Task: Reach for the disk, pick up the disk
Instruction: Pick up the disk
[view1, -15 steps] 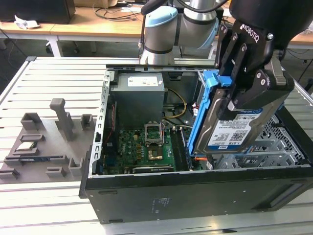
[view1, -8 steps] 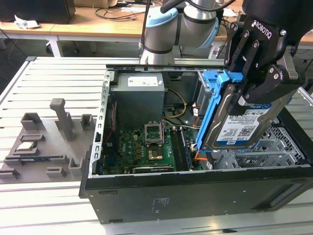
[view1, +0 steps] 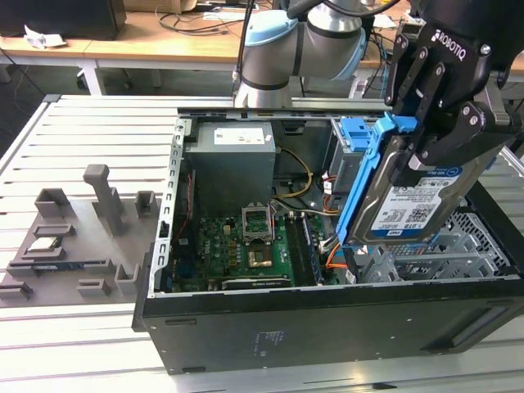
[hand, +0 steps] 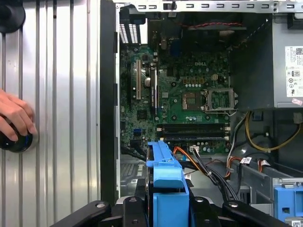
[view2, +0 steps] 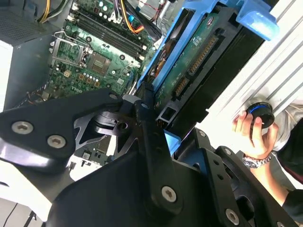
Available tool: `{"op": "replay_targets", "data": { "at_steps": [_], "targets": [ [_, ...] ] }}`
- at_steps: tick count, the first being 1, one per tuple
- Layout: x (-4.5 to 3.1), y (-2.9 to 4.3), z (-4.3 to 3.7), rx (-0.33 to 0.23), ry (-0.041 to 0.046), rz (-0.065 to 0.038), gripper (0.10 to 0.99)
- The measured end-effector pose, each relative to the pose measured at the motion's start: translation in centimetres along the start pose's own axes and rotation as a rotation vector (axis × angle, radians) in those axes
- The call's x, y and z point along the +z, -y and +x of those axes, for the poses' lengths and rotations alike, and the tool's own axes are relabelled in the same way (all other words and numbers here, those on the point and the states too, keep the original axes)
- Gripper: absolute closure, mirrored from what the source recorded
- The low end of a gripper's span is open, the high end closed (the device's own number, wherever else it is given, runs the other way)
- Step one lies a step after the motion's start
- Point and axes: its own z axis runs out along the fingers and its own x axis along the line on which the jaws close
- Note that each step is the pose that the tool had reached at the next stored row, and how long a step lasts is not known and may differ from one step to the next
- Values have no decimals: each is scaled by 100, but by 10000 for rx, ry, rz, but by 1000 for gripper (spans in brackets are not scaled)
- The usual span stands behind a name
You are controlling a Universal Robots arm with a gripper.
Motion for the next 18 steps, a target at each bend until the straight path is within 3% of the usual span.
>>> {"op": "replay_targets", "data": {
  "at_steps": [14,18],
  "targets": [
    [-3,221,-164,1,-23,1,718],
    [-1,245,-185,1,-29,1,718]
  ]
}}
